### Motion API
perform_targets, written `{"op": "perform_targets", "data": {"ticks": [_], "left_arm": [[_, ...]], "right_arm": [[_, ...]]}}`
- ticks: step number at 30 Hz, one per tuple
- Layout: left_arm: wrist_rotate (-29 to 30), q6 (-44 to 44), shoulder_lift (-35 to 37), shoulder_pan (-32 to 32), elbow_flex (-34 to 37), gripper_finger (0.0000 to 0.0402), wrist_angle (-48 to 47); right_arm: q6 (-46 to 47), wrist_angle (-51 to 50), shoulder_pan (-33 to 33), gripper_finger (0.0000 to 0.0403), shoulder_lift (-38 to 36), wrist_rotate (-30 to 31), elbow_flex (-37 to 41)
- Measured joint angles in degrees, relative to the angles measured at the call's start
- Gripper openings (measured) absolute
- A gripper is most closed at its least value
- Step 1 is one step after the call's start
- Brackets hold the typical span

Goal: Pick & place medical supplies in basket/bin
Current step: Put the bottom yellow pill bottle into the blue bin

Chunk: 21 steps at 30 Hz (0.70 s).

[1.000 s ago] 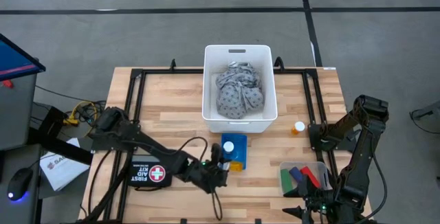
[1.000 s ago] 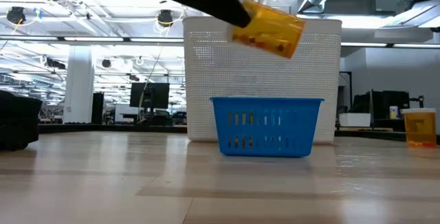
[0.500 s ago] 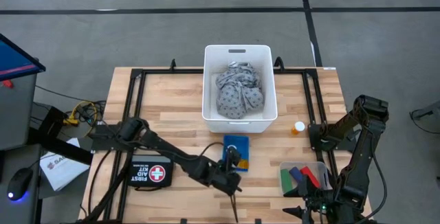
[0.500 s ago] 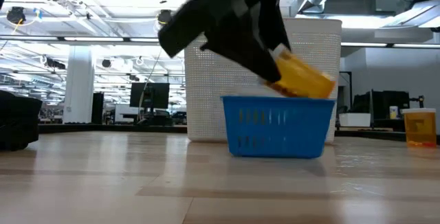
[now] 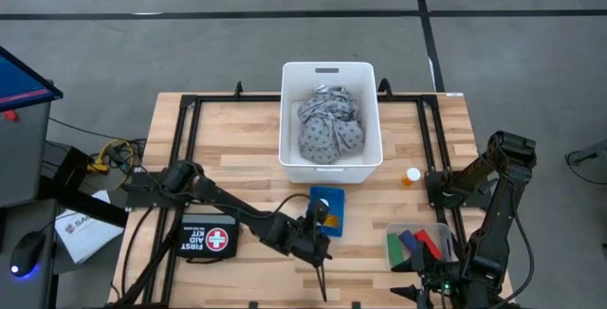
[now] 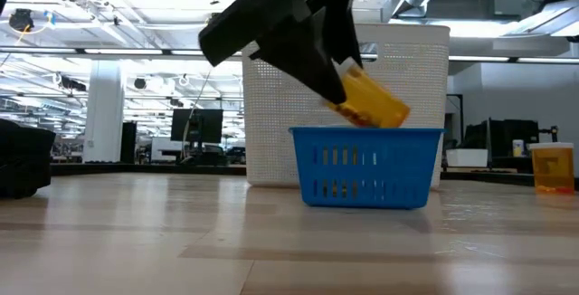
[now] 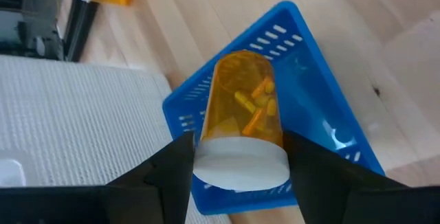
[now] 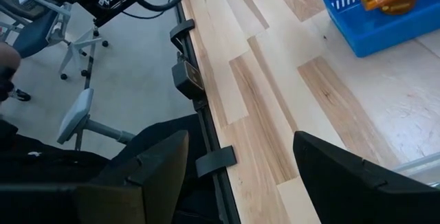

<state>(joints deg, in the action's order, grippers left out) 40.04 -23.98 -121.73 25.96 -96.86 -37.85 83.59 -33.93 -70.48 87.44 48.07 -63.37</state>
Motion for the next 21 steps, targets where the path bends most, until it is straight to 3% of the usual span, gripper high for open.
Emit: {"op": "perform_targets", "data": {"ticks": [15, 21], "left_arm": [[-1.5, 3.9, 0.0, -0.3, 2.9, 0.0197, -4.7], [-1.5, 3.9, 0.0, -0.4, 3.9, 0.0227, -4.5]], "right_arm": [[0.0, 0.0, 0.0, 0.026, 0.0, 0.0, 0.0], [0.0, 0.0, 0.0, 0.026, 0.0, 0.0, 0.0]]}}
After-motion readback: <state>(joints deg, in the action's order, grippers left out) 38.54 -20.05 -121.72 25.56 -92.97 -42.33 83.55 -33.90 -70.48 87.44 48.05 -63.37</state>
